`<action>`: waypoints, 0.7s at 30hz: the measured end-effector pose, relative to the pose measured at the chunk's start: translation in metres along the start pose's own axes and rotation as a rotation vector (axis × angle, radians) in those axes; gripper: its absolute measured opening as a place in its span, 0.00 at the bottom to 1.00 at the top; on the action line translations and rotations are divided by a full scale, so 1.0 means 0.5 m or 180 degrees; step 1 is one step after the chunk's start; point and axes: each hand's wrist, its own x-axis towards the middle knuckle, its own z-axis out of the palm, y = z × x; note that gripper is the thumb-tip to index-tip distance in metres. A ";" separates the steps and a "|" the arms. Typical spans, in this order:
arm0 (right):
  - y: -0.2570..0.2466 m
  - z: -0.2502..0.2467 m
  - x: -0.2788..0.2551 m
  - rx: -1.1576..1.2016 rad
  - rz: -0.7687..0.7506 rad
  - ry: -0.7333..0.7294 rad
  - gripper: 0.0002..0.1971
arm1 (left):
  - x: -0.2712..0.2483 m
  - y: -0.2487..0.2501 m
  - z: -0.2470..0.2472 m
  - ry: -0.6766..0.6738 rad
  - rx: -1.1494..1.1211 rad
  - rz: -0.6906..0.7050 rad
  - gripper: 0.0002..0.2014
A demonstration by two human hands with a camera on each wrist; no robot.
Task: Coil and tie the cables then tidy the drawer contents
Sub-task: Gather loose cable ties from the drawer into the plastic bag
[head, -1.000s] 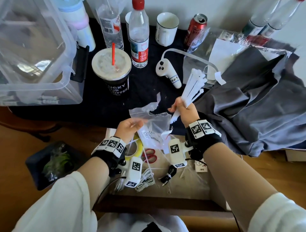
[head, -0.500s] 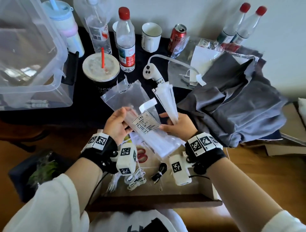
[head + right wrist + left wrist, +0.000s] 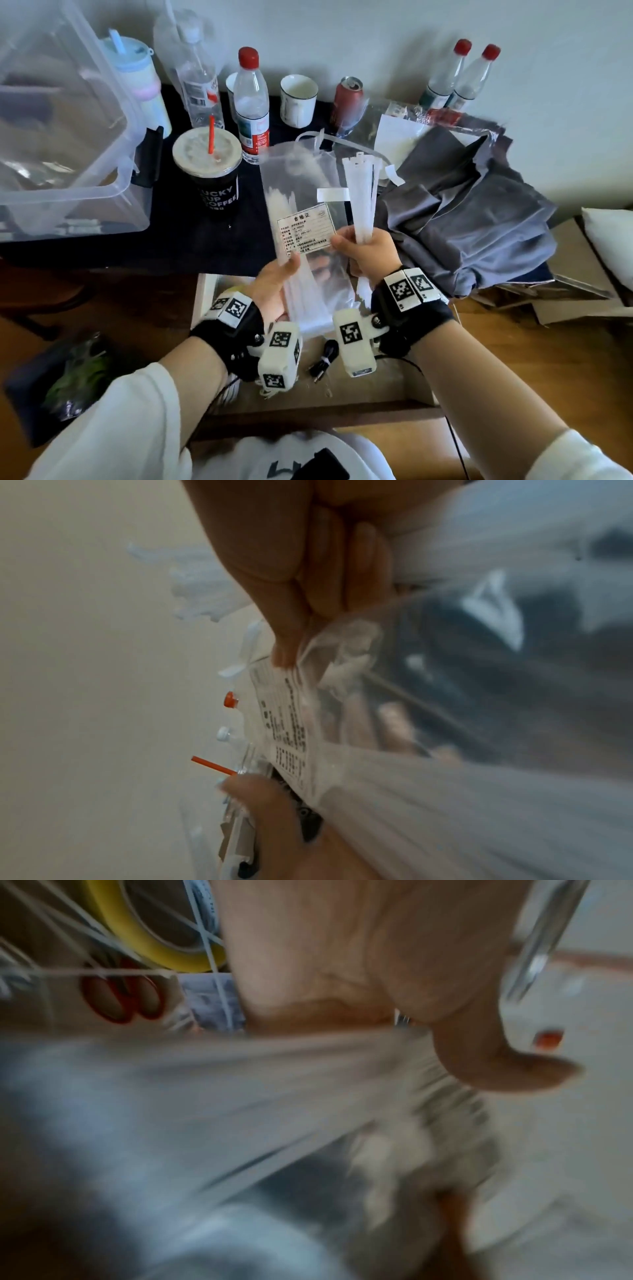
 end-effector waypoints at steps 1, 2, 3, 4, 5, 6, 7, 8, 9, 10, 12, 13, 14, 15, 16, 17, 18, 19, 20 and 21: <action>-0.011 -0.003 -0.005 -0.0032 -0.0021 -0.0051 0.09 | -0.002 -0.013 0.005 0.0008 0.0125 -0.0009 0.48; -0.021 -0.008 -0.011 -0.0125 -0.0010 -0.0127 0.08 | -0.003 -0.022 0.011 0.0124 0.0153 0.0055 0.49; -0.029 -0.015 -0.018 -0.0265 0.0033 -0.0221 0.07 | -0.002 -0.026 0.012 0.0239 0.0079 0.0139 0.46; -0.033 -0.024 -0.026 -0.0470 0.0113 -0.0339 0.05 | -0.003 -0.025 0.014 0.0339 -0.0059 0.0233 0.39; -0.034 -0.032 -0.033 -0.0700 0.0239 -0.0475 0.04 | -0.004 -0.019 0.014 0.0457 -0.0196 0.0304 0.31; -0.031 -0.040 -0.040 -0.0895 0.0397 -0.0639 0.05 | -0.005 -0.011 0.014 0.0587 -0.0314 0.0347 0.25; -0.025 -0.046 -0.045 -0.1019 0.0572 -0.0796 0.08 | -0.006 -0.002 0.016 0.0666 -0.0352 0.0351 0.20; -0.018 -0.051 -0.050 -0.1050 0.0708 -0.0930 0.12 | -0.006 0.002 0.016 0.0711 -0.0361 0.0342 0.17; -0.012 -0.053 -0.054 -0.1045 0.0781 -0.1001 0.17 | -0.005 0.005 0.015 0.0737 -0.0383 0.0347 0.15; -0.006 -0.053 -0.055 -0.1031 0.0812 -0.1014 0.20 | -0.005 0.007 0.016 0.0782 -0.0429 0.0355 0.13; -0.006 -0.053 -0.058 -0.1070 0.0857 -0.0960 0.12 | -0.006 0.008 0.019 0.0872 -0.0528 0.0373 0.12; -0.008 -0.056 -0.059 -0.1109 0.0870 -0.0958 0.08 | -0.006 0.006 0.020 0.0921 -0.0535 0.0388 0.10; -0.008 -0.062 -0.059 -0.1140 0.0886 -0.0979 0.08 | -0.008 0.003 0.023 0.0944 -0.0521 0.0406 0.08; -0.010 -0.068 -0.060 -0.1181 0.0929 -0.1018 0.09 | -0.009 0.000 0.027 0.0948 -0.0482 0.0421 0.07; -0.010 -0.077 -0.062 -0.1239 0.0987 -0.1062 0.09 | -0.010 -0.004 0.030 0.0932 -0.0463 0.0434 0.06; -0.010 -0.085 -0.066 -0.1323 0.1052 -0.1099 0.09 | -0.011 -0.007 0.034 0.0909 -0.0441 0.0435 0.05; -0.008 -0.092 -0.071 -0.1384 0.1105 -0.1117 0.09 | -0.011 -0.010 0.035 0.0882 -0.0426 0.0419 0.05; -0.006 -0.097 -0.077 -0.1362 0.1109 -0.1092 0.08 | -0.012 -0.012 0.040 0.0839 -0.0402 0.0391 0.05; 0.001 -0.102 -0.081 -0.1199 0.1079 -0.0982 0.07 | -0.011 -0.013 0.042 0.0805 -0.0401 0.0376 0.06; 0.009 -0.106 -0.085 -0.0931 0.1053 -0.0790 0.06 | -0.011 -0.013 0.045 0.0780 -0.0417 0.0393 0.06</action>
